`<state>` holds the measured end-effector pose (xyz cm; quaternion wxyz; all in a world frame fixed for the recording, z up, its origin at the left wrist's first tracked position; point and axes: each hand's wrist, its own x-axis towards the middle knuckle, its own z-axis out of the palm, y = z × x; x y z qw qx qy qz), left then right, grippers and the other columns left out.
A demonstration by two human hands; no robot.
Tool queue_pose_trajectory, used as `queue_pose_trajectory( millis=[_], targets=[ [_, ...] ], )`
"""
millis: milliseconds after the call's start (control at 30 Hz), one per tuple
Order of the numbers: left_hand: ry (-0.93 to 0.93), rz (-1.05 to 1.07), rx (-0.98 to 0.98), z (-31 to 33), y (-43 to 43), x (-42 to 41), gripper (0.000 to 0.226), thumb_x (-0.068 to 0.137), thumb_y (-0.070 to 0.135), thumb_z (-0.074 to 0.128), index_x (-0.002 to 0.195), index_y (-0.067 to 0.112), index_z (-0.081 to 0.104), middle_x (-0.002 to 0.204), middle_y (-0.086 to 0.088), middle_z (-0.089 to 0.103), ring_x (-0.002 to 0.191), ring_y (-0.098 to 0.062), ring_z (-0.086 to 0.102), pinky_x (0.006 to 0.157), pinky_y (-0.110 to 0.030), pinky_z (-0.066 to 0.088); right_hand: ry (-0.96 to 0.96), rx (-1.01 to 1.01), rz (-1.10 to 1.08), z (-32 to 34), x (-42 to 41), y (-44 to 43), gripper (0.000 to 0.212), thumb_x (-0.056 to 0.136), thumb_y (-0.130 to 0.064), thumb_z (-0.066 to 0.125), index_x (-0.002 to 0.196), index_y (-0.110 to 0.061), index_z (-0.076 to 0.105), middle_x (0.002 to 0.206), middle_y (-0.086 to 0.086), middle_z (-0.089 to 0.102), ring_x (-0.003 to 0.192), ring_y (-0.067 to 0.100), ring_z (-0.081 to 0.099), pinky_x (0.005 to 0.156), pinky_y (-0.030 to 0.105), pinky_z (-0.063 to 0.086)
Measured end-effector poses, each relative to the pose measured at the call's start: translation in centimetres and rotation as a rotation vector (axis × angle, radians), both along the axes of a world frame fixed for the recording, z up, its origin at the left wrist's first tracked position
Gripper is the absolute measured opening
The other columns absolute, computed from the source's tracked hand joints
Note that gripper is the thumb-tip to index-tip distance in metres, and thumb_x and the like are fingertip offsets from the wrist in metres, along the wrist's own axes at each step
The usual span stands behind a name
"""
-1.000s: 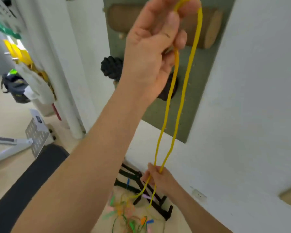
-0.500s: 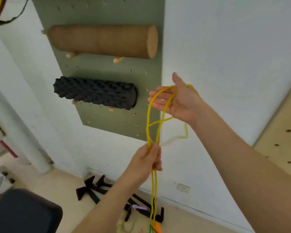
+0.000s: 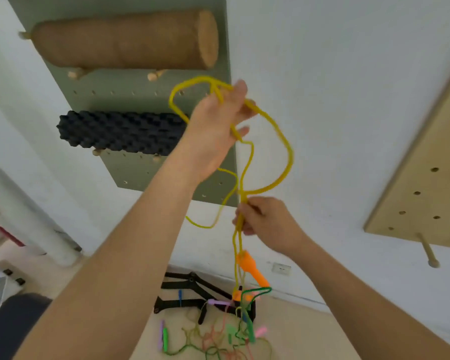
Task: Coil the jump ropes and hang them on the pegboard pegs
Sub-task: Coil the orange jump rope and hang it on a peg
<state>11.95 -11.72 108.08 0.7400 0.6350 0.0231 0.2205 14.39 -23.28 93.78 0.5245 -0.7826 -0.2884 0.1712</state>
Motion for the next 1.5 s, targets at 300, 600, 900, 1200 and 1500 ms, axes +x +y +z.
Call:
queue_pose_trajectory(
  millis=[300,600,900,1200,1500],
  targets=[
    [0.354,0.047,0.295,-15.0,-1.2,-4.9,0.015,0.09,0.026,0.063,0.101,0.017,0.056,0.09,-0.011,0.068,0.088,-0.016,0.065,0.078,-0.025,0.051,0.329,0.539,-0.163,9.7,2.8,1.6,0.025,0.1,-0.014,0.048,0.083,0.0,0.059,0.07,0.014,0.072,0.055,0.022,0.069,0.054,0.028,0.058],
    [0.399,-0.03,0.343,-15.2,1.5,-6.7,0.029,0.093,0.038,0.05,0.104,0.013,0.059,0.078,-0.004,0.069,0.075,-0.017,0.067,0.079,-0.037,0.053,0.55,0.683,-0.38,9.5,7.4,2.0,0.018,0.102,-0.013,0.044,0.097,0.001,0.054,0.072,0.015,0.069,0.055,0.018,0.068,0.049,0.025,0.054],
    [0.117,0.644,1.313,-14.0,2.9,-6.0,0.042,0.094,0.033,0.053,0.133,0.016,0.055,0.072,0.006,0.066,0.053,-0.017,0.058,0.048,-0.021,0.033,0.617,0.797,-0.461,8.7,8.6,1.3,0.011,0.099,-0.007,0.05,0.103,0.003,0.052,0.067,0.013,0.066,0.057,0.018,0.069,0.051,0.025,0.055],
    [0.3,0.536,1.162,-12.7,5.5,-8.8,0.036,0.087,0.036,0.066,0.121,0.039,0.056,0.073,0.017,0.057,0.061,-0.009,0.053,0.057,-0.027,0.047,0.628,0.782,-0.516,7.2,8.9,2.4,0.016,0.101,-0.008,0.045,0.085,-0.004,0.049,0.056,0.008,0.064,0.049,0.016,0.067,0.049,0.028,0.056],
    [1.101,0.252,1.072,-18.9,12.1,-10.3,0.038,0.09,0.017,0.05,0.127,0.026,0.056,0.12,-0.002,0.057,0.107,-0.017,0.054,0.092,-0.027,0.044,0.716,0.869,-0.33,10.2,8.0,3.8,0.029,0.103,-0.013,0.042,0.08,-0.001,0.053,0.058,0.009,0.065,0.053,0.016,0.065,0.048,0.024,0.054]
  ],
)
